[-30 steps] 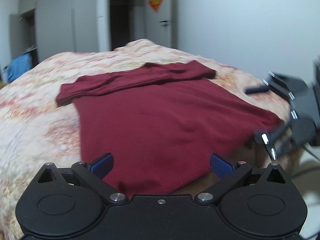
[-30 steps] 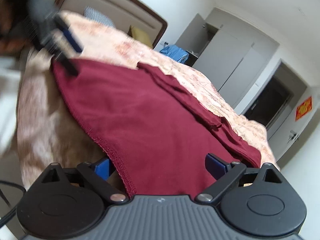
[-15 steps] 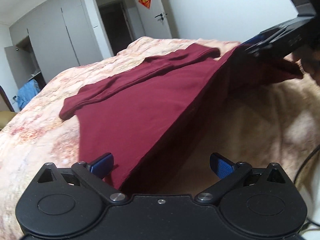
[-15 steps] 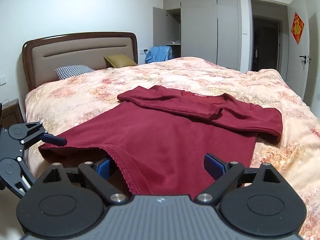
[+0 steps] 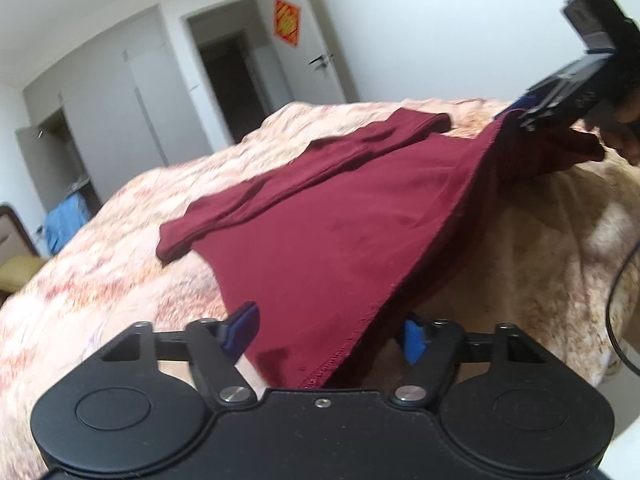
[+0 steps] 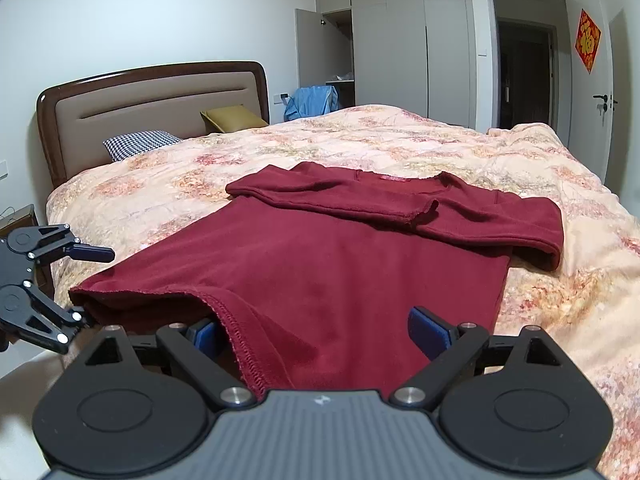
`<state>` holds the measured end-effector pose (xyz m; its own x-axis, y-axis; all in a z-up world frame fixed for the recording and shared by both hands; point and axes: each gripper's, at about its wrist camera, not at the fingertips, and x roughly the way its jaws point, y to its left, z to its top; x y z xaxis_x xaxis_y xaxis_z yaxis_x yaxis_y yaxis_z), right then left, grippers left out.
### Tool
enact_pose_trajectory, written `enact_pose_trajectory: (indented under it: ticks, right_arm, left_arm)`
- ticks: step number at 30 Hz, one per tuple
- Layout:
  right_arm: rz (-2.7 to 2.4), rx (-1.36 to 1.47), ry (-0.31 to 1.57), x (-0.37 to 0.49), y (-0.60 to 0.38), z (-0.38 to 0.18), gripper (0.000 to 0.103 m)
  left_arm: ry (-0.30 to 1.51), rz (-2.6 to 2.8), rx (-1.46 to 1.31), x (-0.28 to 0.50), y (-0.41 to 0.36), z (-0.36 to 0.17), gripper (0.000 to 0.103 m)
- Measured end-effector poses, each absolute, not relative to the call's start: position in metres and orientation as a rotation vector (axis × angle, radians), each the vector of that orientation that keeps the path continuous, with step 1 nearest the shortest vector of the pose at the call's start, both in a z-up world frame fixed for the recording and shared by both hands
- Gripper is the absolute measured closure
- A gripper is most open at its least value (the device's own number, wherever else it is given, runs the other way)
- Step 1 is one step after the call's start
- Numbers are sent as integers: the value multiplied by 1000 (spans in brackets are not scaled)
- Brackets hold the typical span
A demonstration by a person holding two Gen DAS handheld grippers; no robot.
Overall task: Fold small clothes
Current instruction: 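Grasp one hem corner with the left gripper while the right gripper grasps the other, then lift the hem with both grippers, fold it onto the collar, open both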
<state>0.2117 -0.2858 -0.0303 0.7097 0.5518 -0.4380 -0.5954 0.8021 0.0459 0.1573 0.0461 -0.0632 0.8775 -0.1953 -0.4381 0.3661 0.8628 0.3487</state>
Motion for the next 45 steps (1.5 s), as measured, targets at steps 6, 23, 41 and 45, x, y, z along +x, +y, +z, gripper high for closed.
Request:
enact_pose_trajectory:
  ticks: [6,23,41,45]
  right_arm:
    - [634,-150,457,203,-283,-35,8]
    - [486,-666,345,121,-261,-98,13]
    - [345,-677,152,90,-277,-79,97]
    - [316,-616,92,82,-283,-60,97]
  left_arm:
    - [392,-362,458,158,45,-57,71]
    - [525,-358,-21,217,84,-11,86]
    - [465,-324,-34,197,81,5,98]
    - [400,-326,-29,179,79,11,100]
